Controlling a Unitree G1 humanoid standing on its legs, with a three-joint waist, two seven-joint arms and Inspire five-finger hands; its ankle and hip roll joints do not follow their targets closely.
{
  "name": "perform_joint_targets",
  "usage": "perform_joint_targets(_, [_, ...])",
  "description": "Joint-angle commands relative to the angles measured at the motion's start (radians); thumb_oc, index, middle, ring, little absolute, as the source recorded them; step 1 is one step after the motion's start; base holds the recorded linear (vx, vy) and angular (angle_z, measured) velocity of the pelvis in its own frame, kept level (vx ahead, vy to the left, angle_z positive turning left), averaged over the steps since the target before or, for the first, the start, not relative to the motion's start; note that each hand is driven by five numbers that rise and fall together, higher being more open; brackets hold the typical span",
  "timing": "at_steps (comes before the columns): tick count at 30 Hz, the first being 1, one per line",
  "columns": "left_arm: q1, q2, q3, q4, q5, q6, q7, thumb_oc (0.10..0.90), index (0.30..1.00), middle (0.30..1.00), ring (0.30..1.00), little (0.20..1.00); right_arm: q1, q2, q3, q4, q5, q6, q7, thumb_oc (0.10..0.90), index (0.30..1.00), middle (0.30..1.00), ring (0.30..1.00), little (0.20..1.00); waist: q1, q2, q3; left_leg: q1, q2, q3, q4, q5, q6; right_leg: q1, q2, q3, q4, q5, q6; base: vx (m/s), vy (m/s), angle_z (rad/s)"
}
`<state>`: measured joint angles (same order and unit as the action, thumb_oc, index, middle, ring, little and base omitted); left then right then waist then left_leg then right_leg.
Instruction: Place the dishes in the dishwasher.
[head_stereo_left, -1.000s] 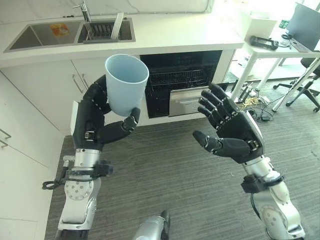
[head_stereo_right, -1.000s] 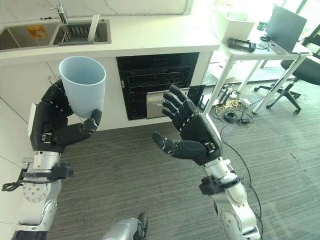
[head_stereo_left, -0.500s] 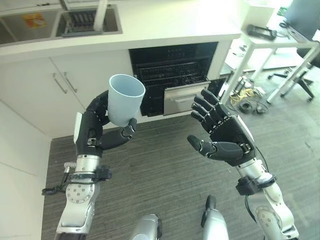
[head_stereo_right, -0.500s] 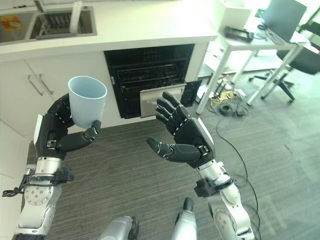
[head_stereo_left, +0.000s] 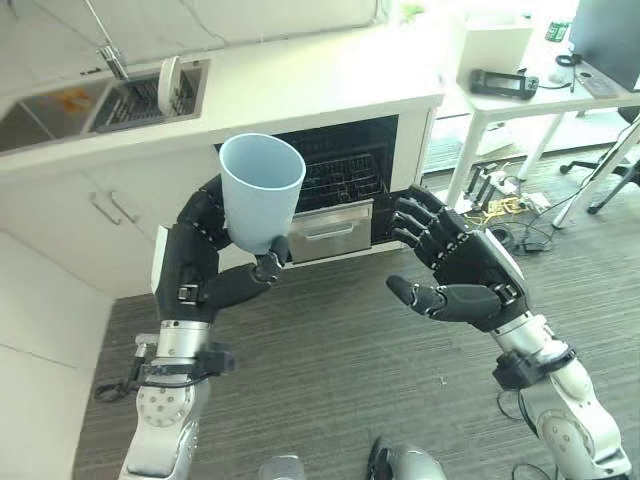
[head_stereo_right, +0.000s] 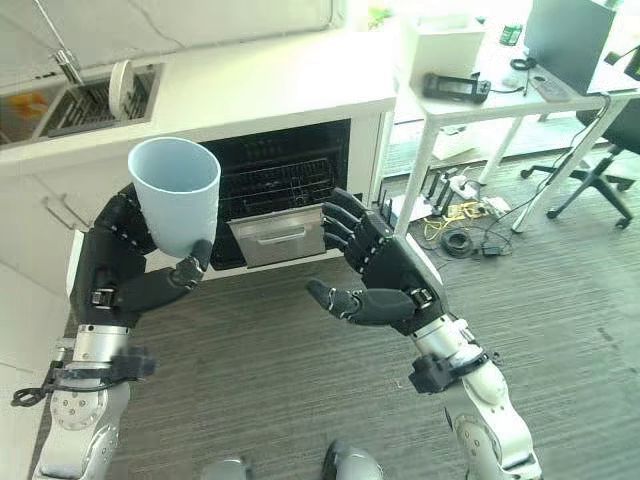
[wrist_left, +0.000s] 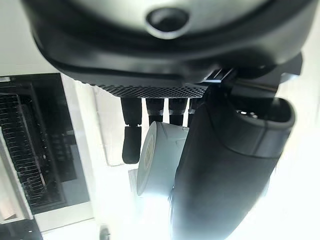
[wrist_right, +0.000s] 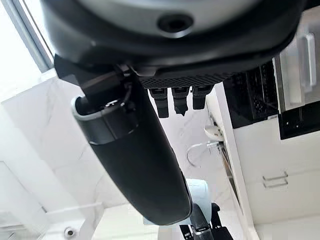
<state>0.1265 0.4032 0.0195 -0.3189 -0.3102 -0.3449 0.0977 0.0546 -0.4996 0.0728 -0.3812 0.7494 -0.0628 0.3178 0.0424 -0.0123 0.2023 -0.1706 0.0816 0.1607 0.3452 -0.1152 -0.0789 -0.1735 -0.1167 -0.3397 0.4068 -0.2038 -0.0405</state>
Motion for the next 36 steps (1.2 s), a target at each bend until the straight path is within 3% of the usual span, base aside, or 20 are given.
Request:
perform_joint_targets(1, [-0.075, 0.019, 0.053, -0.066, -0.024, -0.14, 0.02, 0.4, 0.3, 0.3, 0.3, 0.3, -0.048, 0.065, -0.014, -0.076, -0.027, -0.11, 0.001, 0.8, 0.9, 0.9, 0.9, 0.9, 0.02, 0.016, -0.046, -0.03, 0.008, -0.04, -0.045, -0.004, 0.004, 0.088, -0.003, 0.086, -0.107, 0.023, 0.133, 0.27, 0.064, 0.12])
perform_joint_targets(4, [-0.08, 0.018, 0.048, -0.056, -0.031, -0.155, 0.023, 0.4, 0.3, 0.3, 0.3, 0.3, -0.045, 0.056, -0.006, -0.078, -0.039, -0.127, -0.015, 0.8, 0.9, 0.9, 0.9, 0.9, 0.042, 0.031, -0.041, -0.139, 0.015, -0.071, -0.045, 0.064, -0.024, 0.133, 0.036, 0.089, -0.107, -0.015, 0.116, 0.23, 0.116, -0.07])
perform_joint_targets(10, [-0.131, 0.029, 0.052, -0.023, -0.1, -0.136, 0.033, 0.4, 0.3, 0.3, 0.3, 0.3, -0.055, 0.047, -0.013, -0.07, -0.001, -0.142, 0.01, 0.8, 0.9, 0.9, 0.9, 0.9, 0.061, -0.005, -0.058, -0.109, -0.021, -0.07, -0.045, 0.011, 0.035, 0.204, -0.016, 0.084, -0.107, -0.041, 0.154, 0.25, 0.213, -0.27])
perform_joint_targets(11, [-0.145, 0.029, 0.05, -0.021, -0.093, -0.136, 0.028, 0.4, 0.3, 0.3, 0.3, 0.3, -0.058, 0.058, -0.014, -0.073, -0.008, -0.145, 0.007, 0.8, 0.9, 0.9, 0.9, 0.9, 0.068, -0.012, -0.064, -0.109, -0.025, -0.076, -0.045, 0.009, 0.044, 0.209, -0.029, 0.069, -0.107, -0.029, 0.163, 0.32, 0.277, -0.23])
perform_joint_targets(12, [-0.168, 0.031, 0.051, -0.02, -0.082, -0.122, 0.016, 0.4, 0.3, 0.3, 0.3, 0.3, -0.079, 0.082, 0.0, -0.065, -0.015, -0.152, -0.016, 0.8, 0.9, 0.9, 0.9, 0.9, 0.089, -0.033, -0.064, -0.088, -0.057, -0.102, -0.045, -0.007, 0.065, 0.259, -0.056, 0.036, -0.107, -0.005, 0.18, 0.27, 0.251, -0.11])
perform_joint_targets(13, [-0.171, 0.031, 0.052, -0.02, -0.081, -0.121, 0.013, 0.4, 0.3, 0.3, 0.3, 0.3, -0.083, 0.085, 0.002, -0.064, -0.015, -0.153, -0.018, 0.8, 0.9, 0.9, 0.9, 0.9, 0.091, -0.031, -0.064, -0.09, -0.058, -0.108, -0.045, -0.003, 0.068, 0.26, -0.055, 0.031, -0.107, 0.007, 0.181, 0.44, 0.363, 0.05])
perform_joint_targets(14, [-0.183, 0.037, 0.051, -0.014, -0.052, -0.117, 0.011, 0.4, 0.3, 0.3, 0.3, 0.3, -0.098, 0.12, 0.02, -0.059, -0.016, -0.149, -0.018, 0.8, 0.9, 0.9, 0.9, 0.9, 0.088, -0.028, -0.062, -0.056, -0.088, -0.143, -0.045, -0.026, 0.095, 0.302, -0.038, 0.012, -0.107, 0.169, 0.204, 0.27, 0.265, 0.0])
perform_joint_targets(15, [-0.185, 0.038, 0.052, -0.011, -0.049, -0.115, 0.008, 0.4, 0.3, 0.3, 0.3, 0.3, -0.099, 0.125, 0.023, -0.057, -0.019, -0.148, -0.017, 0.8, 0.9, 0.9, 0.9, 0.9, 0.077, -0.016, -0.059, -0.045, -0.087, -0.157, -0.045, -0.028, 0.099, 0.283, -0.024, 0.023, -0.089, 0.192, 0.198, 0.34, 0.309, 0.07])
perform_joint_targets(16, [-0.193, 0.042, 0.056, -0.008, -0.061, -0.096, 0.004, 0.4, 0.3, 0.3, 0.3, 0.3, -0.102, 0.126, 0.027, -0.051, -0.022, -0.144, -0.003, 0.8, 0.9, 0.9, 0.9, 0.9, 0.066, -0.009, -0.055, -0.024, -0.086, -0.163, -0.045, -0.037, 0.101, 0.241, -0.013, 0.029, -0.102, 0.171, 0.181, 0.15, 0.111, 0.04])
perform_joint_targets(17, [-0.202, 0.048, 0.057, -0.004, -0.057, -0.095, 0.018, 0.4, 0.3, 0.3, 0.3, 0.3, -0.099, 0.12, 0.023, -0.055, -0.004, -0.142, 0.02, 0.8, 0.9, 0.9, 0.9, 0.9, 0.065, -0.015, -0.053, -0.018, -0.087, -0.154, -0.045, -0.039, 0.095, 0.215, -0.015, 0.023, -0.107, 0.104, 0.169, 0.14, 0.054, 0.03])
perform_joint_targets(18, [-0.207, 0.05, 0.055, -0.002, -0.05, -0.098, 0.028, 0.4, 0.3, 0.3, 0.3, 0.3, -0.103, 0.116, 0.021, -0.058, 0.002, -0.138, 0.025, 0.8, 0.9, 0.9, 0.9, 0.9, 0.066, -0.019, -0.052, -0.015, -0.085, -0.144, -0.045, -0.042, 0.092, 0.197, -0.024, 0.019, -0.107, 0.076, 0.165, 0.09, -0.035, -0.08])
perform_joint_targets(20, [-0.214, 0.049, 0.052, 0.001, -0.039, -0.105, 0.045, 0.4, 0.3, 0.3, 0.3, 0.3, -0.119, 0.109, 0.021, -0.052, 0.011, -0.134, 0.027, 0.8, 0.9, 0.9, 0.9, 0.9, 0.064, -0.029, -0.044, -0.004, -0.081, -0.124, -0.045, -0.051, 0.088, 0.145, -0.046, 0.03, -0.107, 0.061, 0.168, 0.09, -0.056, -0.21])
perform_joint_targets(22, [-0.203, 0.042, 0.053, -0.022, -0.014, -0.093, 0.061, 0.4, 0.3, 0.3, 0.3, 0.3, -0.133, 0.107, 0.025, -0.054, 0.02, -0.119, 0.019, 0.8, 0.9, 0.9, 0.9, 0.9, 0.052, -0.038, -0.039, 0.009, -0.082, -0.106, -0.045, -0.071, 0.093, 0.056, -0.073, 0.092, -0.107, 0.091, 0.189, 0.16, -0.112, -0.28])
perform_joint_targets(24, [-0.186, 0.036, 0.052, -0.037, 0.003, -0.082, 0.072, 0.4, 0.3, 0.3, 0.3, 0.3, -0.124, 0.114, 0.032, -0.072, 0.019, -0.112, 0.021, 0.8, 0.9, 0.9, 0.9, 0.9, 0.035, -0.042, -0.038, 0.024, -0.085, -0.105, -0.045, -0.097, 0.099, -0.03, -0.096, 0.167, -0.107, 0.161, 0.212, 0.2, -0.199, -0.01])
perform_joint_targets(27, [-0.171, 0.043, 0.055, -0.034, -0.01, -0.071, 0.074, 0.4, 0.3, 0.3, 0.3, 0.3, -0.107, 0.118, 0.036, -0.089, 0.017, -0.122, 0.024, 0.8, 0.9, 0.9, 0.9, 0.9, 0.023, -0.042, -0.03, 0.051, -0.081, -0.114, -0.045, -0.123, 0.106, -0.113, -0.117, 0.205, -0.107, 0.195, 0.224, 0.22, -0.251, 0.08])
perform_joint_targets(31, [-0.153, 0.058, 0.063, -0.039, -0.009, -0.088, 0.068, 0.4, 0.3, 0.3, 0.3, 0.3, -0.096, 0.115, 0.035, -0.101, 0.032, -0.128, 0.038, 0.8, 0.9, 0.9, 0.9, 0.9, 0.028, -0.046, -0.024, 0.086, -0.061, -0.118, -0.045, -0.144, 0.106, -0.127, -0.141, 0.192, -0.107, 0.184, 0.228, 0.33, -0.427, 0.54])
perform_joint_targets(36, [-0.122, 0.055, 0.058, -0.062, -0.057, -0.084, 0.071, 0.4, 0.3, 0.3, 0.3, 0.3, -0.112, 0.071, 0.029, -0.103, 0.037, -0.099, 0.014, 0.8, 0.9, 0.9, 0.9, 0.9, 0.025, -0.051, -0.064, 0.184, -0.009, -0.11, -0.045, -0.172, 0.056, -0.063, -0.135, 0.114, -0.107, 0.157, 0.205, 0.4, -0.464, 0.36])
